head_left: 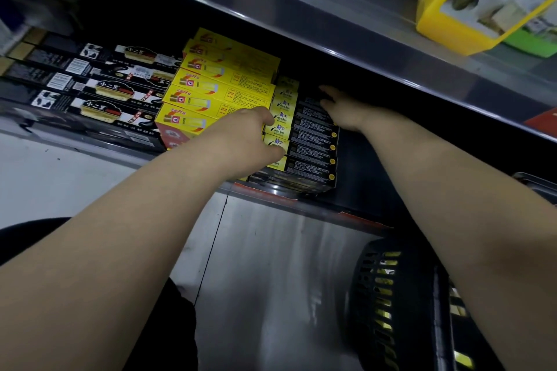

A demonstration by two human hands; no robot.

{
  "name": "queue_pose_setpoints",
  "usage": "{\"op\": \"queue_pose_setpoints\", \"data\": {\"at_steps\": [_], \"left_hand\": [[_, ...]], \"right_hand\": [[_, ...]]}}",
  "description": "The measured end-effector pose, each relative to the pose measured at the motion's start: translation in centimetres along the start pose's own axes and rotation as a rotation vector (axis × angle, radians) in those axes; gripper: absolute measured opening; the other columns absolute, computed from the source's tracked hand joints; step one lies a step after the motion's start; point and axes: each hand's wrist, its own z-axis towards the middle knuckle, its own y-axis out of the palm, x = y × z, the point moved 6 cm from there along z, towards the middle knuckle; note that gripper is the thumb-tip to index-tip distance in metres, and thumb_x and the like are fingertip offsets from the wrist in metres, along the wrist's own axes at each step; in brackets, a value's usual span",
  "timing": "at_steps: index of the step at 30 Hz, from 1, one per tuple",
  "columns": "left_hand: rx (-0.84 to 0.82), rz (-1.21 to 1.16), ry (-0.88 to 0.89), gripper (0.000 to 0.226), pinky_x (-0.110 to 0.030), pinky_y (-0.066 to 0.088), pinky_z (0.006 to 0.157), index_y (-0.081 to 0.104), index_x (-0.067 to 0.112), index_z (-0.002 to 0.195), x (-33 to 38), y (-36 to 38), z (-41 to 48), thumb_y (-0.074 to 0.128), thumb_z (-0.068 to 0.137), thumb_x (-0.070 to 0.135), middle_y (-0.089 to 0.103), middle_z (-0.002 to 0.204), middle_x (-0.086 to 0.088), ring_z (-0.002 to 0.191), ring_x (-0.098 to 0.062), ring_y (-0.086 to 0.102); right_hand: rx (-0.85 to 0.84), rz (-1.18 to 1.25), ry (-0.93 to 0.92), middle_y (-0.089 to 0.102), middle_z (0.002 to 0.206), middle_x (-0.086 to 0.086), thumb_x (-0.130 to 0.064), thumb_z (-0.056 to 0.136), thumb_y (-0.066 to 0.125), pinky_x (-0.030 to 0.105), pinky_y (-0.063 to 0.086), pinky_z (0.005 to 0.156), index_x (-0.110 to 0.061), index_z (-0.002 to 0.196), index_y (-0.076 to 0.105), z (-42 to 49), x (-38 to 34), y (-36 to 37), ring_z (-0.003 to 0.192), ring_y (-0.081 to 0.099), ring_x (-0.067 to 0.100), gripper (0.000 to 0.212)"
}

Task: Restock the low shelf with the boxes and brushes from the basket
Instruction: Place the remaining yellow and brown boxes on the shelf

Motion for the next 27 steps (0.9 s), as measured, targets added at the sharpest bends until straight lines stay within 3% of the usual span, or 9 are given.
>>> {"op": "queue_pose_setpoints", "data": {"at_steps": [3, 5, 9, 13, 16, 20, 23, 27], "left_hand": [[0.022, -0.031, 0.039, 0.052, -0.02, 0.032, 0.083, 0.045, 0.023, 0.134, 1.0, -0.4, -0.3, 0.061, 0.087, 0.035, 0.046, 0.14, 0.0, 0.12, -0.018, 0.048], [0.035, -0.065, 0.085, 0.048, -0.021, 0.035, 0.086, 0.049, 0.022, 0.13, 2.2, -0.6, -0.8, 0.062, 0.086, 0.034, 0.051, 0.136, 0.002, 0.12, -0.015, 0.049], [0.025, -0.083, 0.184, 0.041, -0.028, 0.042, 0.096, 0.054, 0.019, 0.123, 5.3, 0.0, -2.0, 0.063, 0.085, 0.03, 0.057, 0.127, 0.001, 0.116, -0.014, 0.052], [0.051, -0.009, 0.315, 0.036, -0.031, 0.044, 0.096, 0.057, 0.022, 0.119, 9.4, 1.3, -4.4, 0.062, 0.084, 0.03, 0.06, 0.122, 0.002, 0.113, -0.015, 0.055], [0.044, 0.012, 0.505, 0.03, -0.028, 0.045, 0.091, 0.059, 0.026, 0.114, 13.4, 2.8, -7.5, 0.06, 0.085, 0.029, 0.062, 0.114, 0.008, 0.106, -0.011, 0.057], [-0.067, 0.054, 0.71, 0.024, -0.016, 0.038, 0.08, 0.059, 0.029, 0.11, 17.9, 5.8, -12.5, 0.059, 0.086, 0.028, 0.06, 0.102, 0.014, 0.095, -0.001, 0.053], [-0.16, 0.16, 0.835, 0.025, -0.018, 0.037, 0.087, 0.057, 0.028, 0.114, 20.1, 8.7, -15.7, 0.055, 0.089, 0.031, 0.057, 0.108, 0.014, 0.102, -0.004, 0.048], [-0.256, 0.173, 0.856, 0.025, -0.021, 0.036, 0.092, 0.056, 0.031, 0.116, 22.0, 12.1, -18.5, 0.052, 0.092, 0.032, 0.056, 0.112, 0.017, 0.108, -0.003, 0.045]], "right_hand": [[-0.017, -0.081, -0.008, 0.018, 0.156, 0.011, -0.023, 0.098, 0.047, 0.025, 0.032, 0.098, -0.019, 0.151, 0.004, -1.5, -0.5, -0.7, 0.135, 0.034, 0.028, 0.068], [-0.055, -0.123, -0.03, 0.027, 0.152, 0.011, -0.026, 0.094, 0.055, 0.026, 0.031, 0.102, -0.016, 0.15, 0.015, -3.3, -1.2, -1.5, 0.133, 0.036, 0.026, 0.069], [-0.134, -0.061, -0.12, 0.056, 0.126, 0.003, -0.027, 0.088, 0.063, 0.031, 0.041, 0.102, -0.017, 0.125, 0.054, -9.9, -2.3, -3.1, 0.116, 0.053, 0.018, 0.04], [-0.058, 0.12, -0.218, 0.064, 0.106, 0.004, -0.013, 0.086, 0.065, 0.03, 0.049, 0.093, -0.015, 0.11, 0.062, -19.2, -1.8, -5.4, 0.101, 0.063, 0.019, 0.024], [0.002, 0.206, -0.251, 0.066, 0.098, -0.006, -0.008, 0.086, 0.064, 0.02, 0.051, 0.084, -0.018, 0.104, 0.063, -26.5, -0.2, -6.9, 0.091, 0.064, 0.009, 0.02], [0.032, 0.223, -0.162, 0.066, 0.095, -0.012, -0.011, 0.087, 0.064, 0.017, 0.051, 0.077, -0.03, 0.097, 0.062, -34.2, 4.6, -6.8, 0.085, 0.062, 0.002, 0.022], [0.028, 0.198, -0.062, 0.066, 0.093, -0.013, -0.014, 0.088, 0.063, 0.014, 0.048, 0.072, -0.032, 0.095, 0.061, -37.9, 9.4, -5.7, 0.083, 0.062, 0.003, 0.019], [0.03, 0.258, 0.055, 0.068, 0.096, -0.002, -0.014, 0.088, 0.062, 0.026, 0.05, 0.081, -0.026, 0.097, 0.063, -39.9, 16.0, -3.5, 0.091, 0.064, 0.014, 0.015]]}}
